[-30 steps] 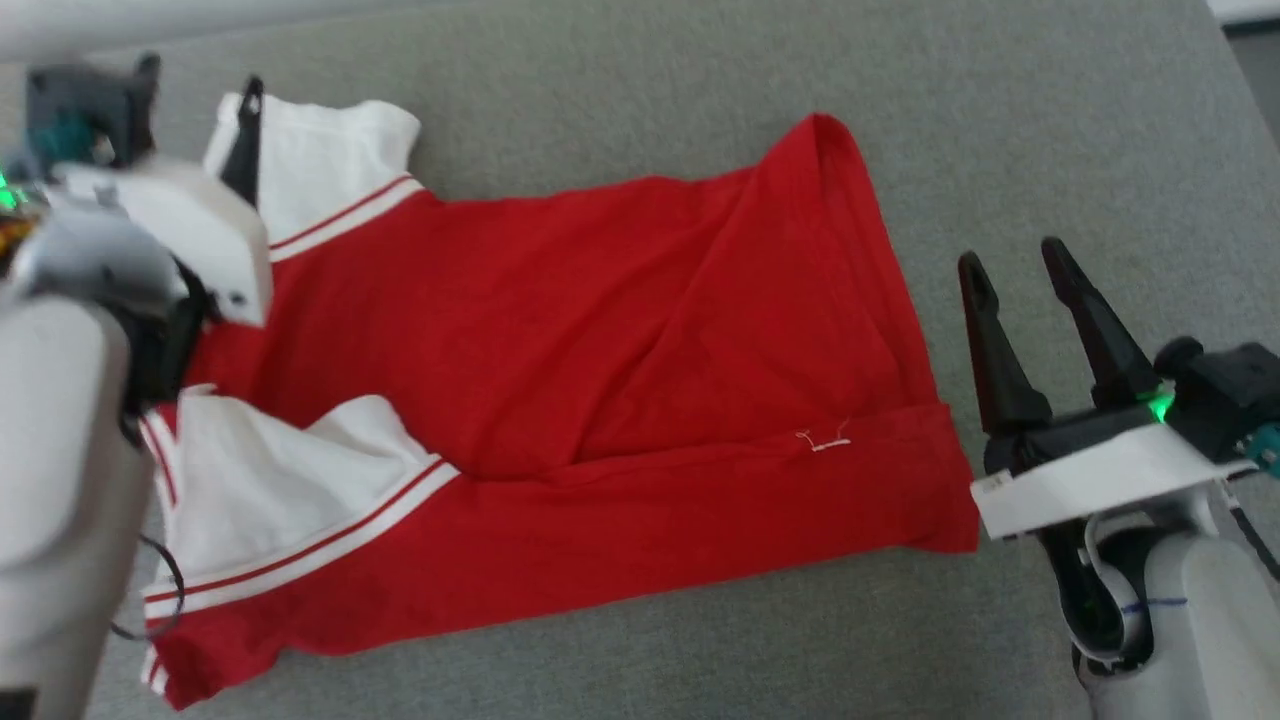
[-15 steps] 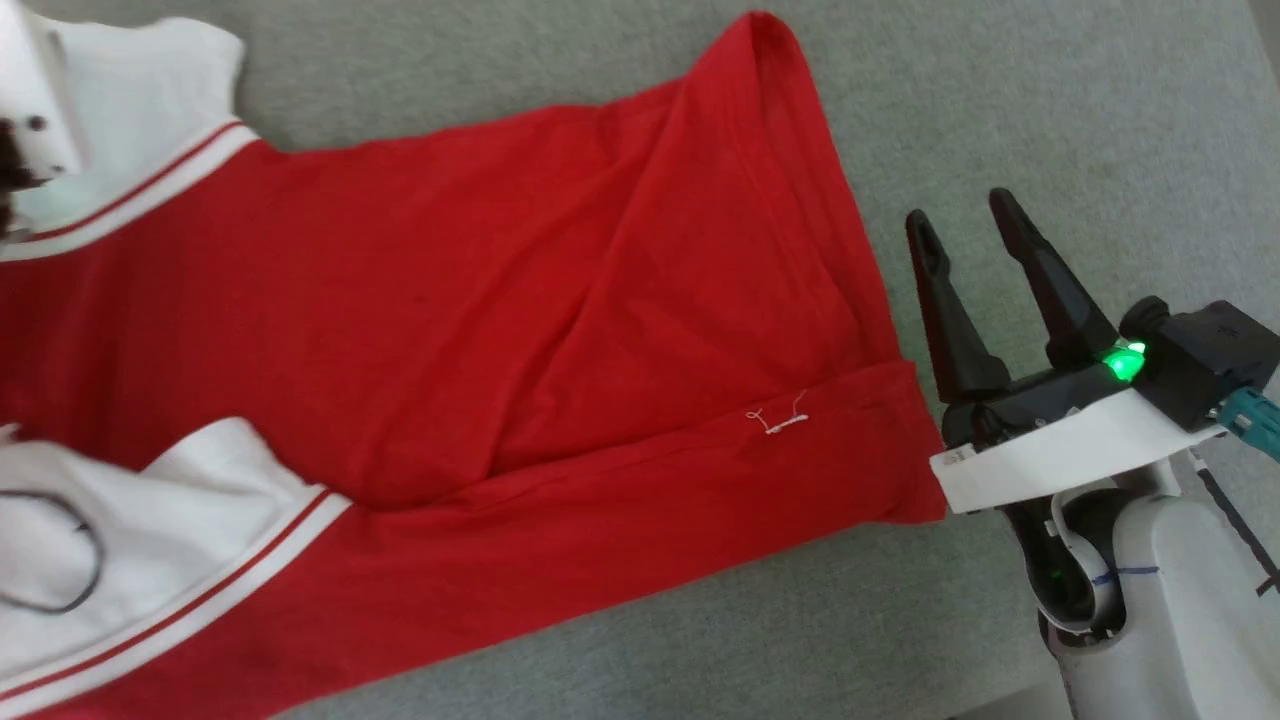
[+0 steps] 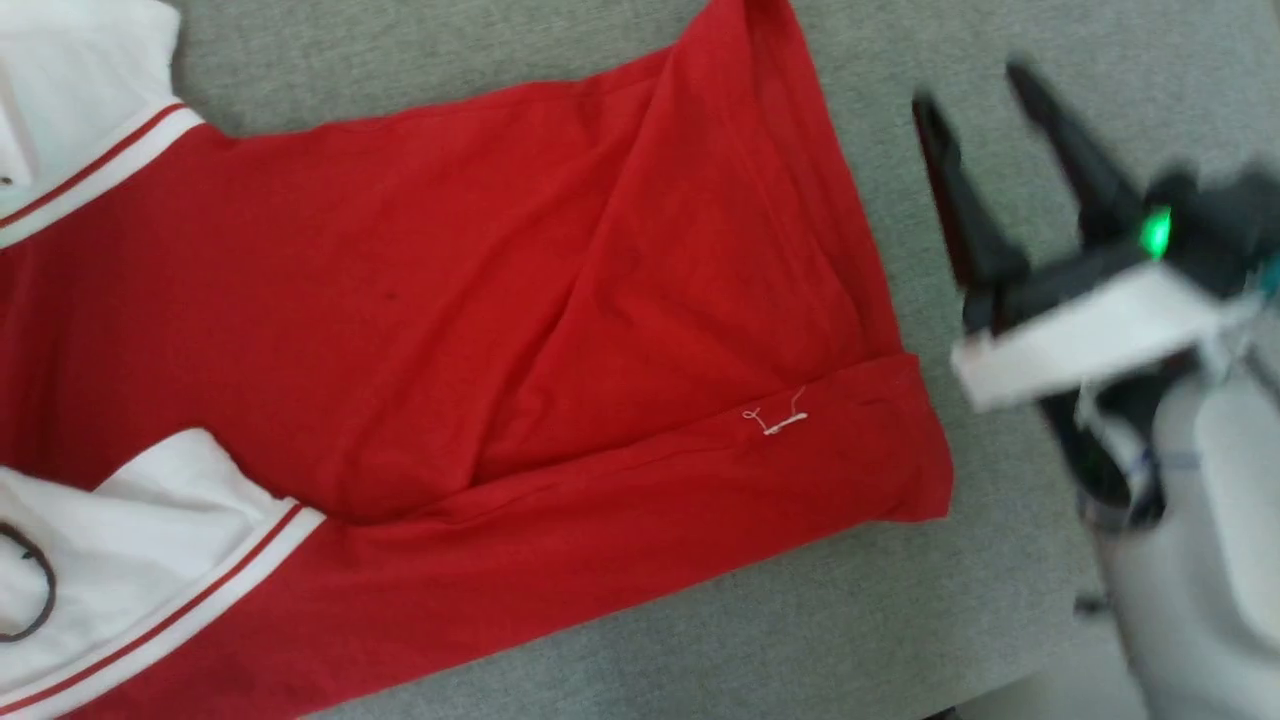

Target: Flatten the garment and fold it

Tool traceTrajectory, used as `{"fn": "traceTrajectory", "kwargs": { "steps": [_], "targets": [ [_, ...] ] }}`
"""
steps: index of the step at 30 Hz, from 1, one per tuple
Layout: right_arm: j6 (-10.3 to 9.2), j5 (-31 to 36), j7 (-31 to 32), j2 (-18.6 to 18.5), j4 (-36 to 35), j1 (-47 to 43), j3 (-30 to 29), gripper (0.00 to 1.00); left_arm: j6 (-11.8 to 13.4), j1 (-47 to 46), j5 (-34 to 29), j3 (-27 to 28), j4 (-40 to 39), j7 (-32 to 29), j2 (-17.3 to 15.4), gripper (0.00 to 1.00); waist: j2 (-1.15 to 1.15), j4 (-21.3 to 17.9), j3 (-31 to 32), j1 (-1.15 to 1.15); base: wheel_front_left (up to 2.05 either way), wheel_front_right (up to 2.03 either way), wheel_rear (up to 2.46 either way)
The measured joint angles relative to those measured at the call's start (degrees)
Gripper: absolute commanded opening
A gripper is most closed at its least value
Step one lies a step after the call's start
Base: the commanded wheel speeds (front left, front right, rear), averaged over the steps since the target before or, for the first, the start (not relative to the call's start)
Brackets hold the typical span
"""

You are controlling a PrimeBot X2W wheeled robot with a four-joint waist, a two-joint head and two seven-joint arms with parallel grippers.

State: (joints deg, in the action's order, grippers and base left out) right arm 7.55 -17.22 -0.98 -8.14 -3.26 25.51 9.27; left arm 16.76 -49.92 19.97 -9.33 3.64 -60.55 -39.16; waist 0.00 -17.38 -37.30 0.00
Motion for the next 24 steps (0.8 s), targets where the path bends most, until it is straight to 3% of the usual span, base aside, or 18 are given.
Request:
{"fn": "traceTrajectory", "kwargs": {
  "steps": [8, 16, 17, 19, 21, 22, 24],
  "targets": [
    [0.0, -0.81, 16.17, -2.35, 8.56, 18.4, 5.53, 1.0, -0.04, 0.21, 0.01, -1.67, -1.69, 0.65, 1.26, 0.0, 0.0, 2.29, -0.31, 0.0, 0.0, 0.0, 0.0],
    [0.0, -3.39, 32.87, -2.45, 18.35, 27.72, 10.83, 1.0, -0.59, -0.75, 0.21, -2.41, -2.03, 2.16, 2.33, 0.0, 0.0, 4.1, -1.32, 0.0, 0.0, 0.0, 0.0],
    [0.0, -3.55, 34.44, -2.63, 19.18, 28.4, 11.47, 0.96, -0.66, -0.88, 0.22, -2.46, -2.02, 2.36, 2.53, 0.0, 0.0, 4.29, -1.44, 0.0, 0.0, 0.0, 0.0],
    [0.0, -3.54, 37.08, -2.82, 20.46, 29.58, 12.4, 0.45, -1.1, -0.99, 0.26, -2.59, -2.01, 2.92, 2.69, 0.0, 0.0, 4.63, -1.65, 0.0, 0.0, 0.0, 0.0],
    [0.0, -3.54, 39.03, -3.16, 20.86, 30.91, 13.38, 0.19, -1.51, -1.09, 0.29, -2.82, -1.93, 3.71, 2.86, 0.0, 0.0, 4.96, -1.76, 0.0, 0.0, 0.0, 0.0],
    [0.0, -3.53, 39.3, -3.23, 20.91, 31.25, 13.48, 0.0, -1.58, -1.12, 0.34, -2.89, -1.87, 4.26, 2.98, 0.0, 0.0, 5.12, -1.77, 0.0, 0.0, 0.0, 0.0],
    [0.0, -3.57, 39.24, -3.38, 20.98, 31.45, 13.6, 0.0, -1.67, -1.09, 0.7, -2.98, -1.58, 5.82, 3.16, 0.0, 0.0, 5.36, -1.57, 0.01, 0.0, 0.0, 0.0]
  ]
}}
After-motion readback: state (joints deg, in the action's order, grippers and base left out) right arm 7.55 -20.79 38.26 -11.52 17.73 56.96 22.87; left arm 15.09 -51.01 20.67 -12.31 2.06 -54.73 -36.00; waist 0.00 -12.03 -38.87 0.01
